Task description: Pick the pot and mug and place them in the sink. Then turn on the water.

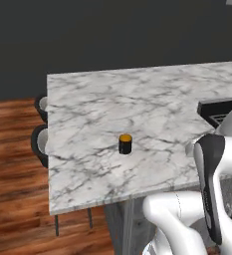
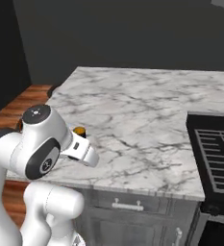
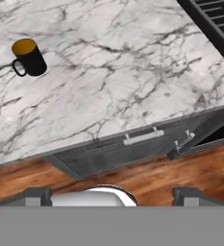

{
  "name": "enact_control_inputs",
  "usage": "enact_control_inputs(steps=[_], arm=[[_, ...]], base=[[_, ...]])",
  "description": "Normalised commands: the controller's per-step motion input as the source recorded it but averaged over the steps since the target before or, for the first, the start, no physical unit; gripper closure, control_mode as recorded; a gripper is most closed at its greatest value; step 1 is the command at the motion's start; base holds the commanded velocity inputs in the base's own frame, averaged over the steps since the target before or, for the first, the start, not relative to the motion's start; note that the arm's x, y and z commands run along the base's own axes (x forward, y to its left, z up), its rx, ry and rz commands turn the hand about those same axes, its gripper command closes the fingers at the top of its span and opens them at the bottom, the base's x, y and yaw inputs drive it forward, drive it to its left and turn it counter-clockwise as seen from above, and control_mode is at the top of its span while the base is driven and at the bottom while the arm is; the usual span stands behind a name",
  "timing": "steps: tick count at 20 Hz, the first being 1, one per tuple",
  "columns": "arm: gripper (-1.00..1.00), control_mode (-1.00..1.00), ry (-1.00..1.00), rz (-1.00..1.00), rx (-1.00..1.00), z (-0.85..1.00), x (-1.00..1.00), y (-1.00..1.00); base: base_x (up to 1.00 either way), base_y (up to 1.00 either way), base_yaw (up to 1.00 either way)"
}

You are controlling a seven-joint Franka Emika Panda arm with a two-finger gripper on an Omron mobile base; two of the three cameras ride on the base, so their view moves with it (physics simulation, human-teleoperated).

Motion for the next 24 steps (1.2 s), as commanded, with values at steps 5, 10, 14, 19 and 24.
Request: enact_control_inputs(steps=[5, 10, 14, 19, 24], arm=[[-1.00, 1.00, 0.00, 0.00, 0.00, 0.00, 0.00, 0.00], [-1.00, 1.00, 0.00, 0.00, 0.00, 0.00, 0.00, 0.00], [-1.00, 1.00, 0.00, 0.00, 0.00, 0.00, 0.00, 0.00], [-1.00, 1.00, 0.00, 0.00, 0.00, 0.00, 0.00, 0.00], [-1.00, -1.00, 0.01, 0.00, 0.00, 0.00, 0.21, 0.08]], base=[[0.07, 0.96, 0.00], [0.98, 0.25, 0.14], [0.92, 0.10, 0.15], [0.14, 0.00, 0.06], [0.00, 0.00, 0.00]])
